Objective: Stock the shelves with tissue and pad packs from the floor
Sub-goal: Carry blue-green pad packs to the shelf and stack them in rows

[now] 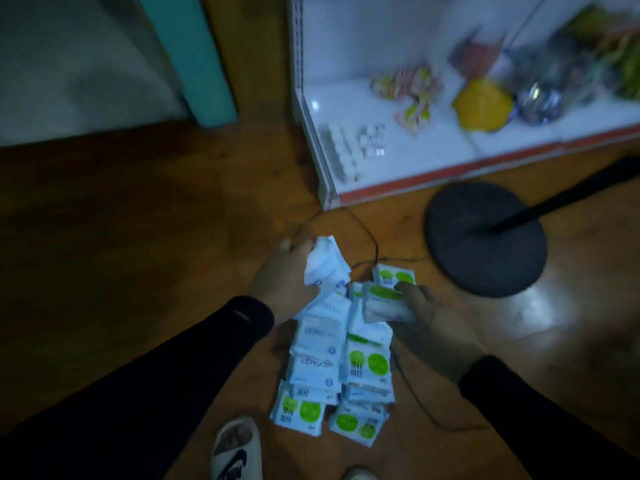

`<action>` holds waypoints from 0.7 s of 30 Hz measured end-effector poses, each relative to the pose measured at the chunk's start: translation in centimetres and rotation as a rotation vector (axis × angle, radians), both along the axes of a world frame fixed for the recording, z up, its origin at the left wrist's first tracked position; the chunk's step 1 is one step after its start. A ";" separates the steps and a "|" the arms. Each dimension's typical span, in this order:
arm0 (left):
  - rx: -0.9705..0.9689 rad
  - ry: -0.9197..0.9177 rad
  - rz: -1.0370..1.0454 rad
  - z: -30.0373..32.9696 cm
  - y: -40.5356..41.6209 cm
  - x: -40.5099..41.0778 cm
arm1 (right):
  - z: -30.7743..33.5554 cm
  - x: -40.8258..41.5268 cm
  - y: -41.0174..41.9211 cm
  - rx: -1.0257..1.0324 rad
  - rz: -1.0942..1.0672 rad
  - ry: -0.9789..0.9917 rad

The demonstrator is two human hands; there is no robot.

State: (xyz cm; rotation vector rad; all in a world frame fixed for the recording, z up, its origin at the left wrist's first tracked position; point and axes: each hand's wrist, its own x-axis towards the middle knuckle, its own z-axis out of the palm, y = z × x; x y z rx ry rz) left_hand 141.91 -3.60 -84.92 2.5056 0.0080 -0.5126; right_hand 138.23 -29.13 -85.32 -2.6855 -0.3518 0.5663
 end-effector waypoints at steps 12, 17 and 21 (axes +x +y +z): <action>0.307 -0.427 0.187 46.1 16.1 -13.1 | 43.5 2.0 13.8 0.292 0.372 -0.511; 0.417 -0.368 0.433 62.2 21.8 -28.2 | 58.8 -4.2 23.6 0.457 0.701 -0.650; 0.566 -0.416 0.641 73.2 25.4 -42.4 | 69.2 -11.6 33.0 0.626 0.953 -0.723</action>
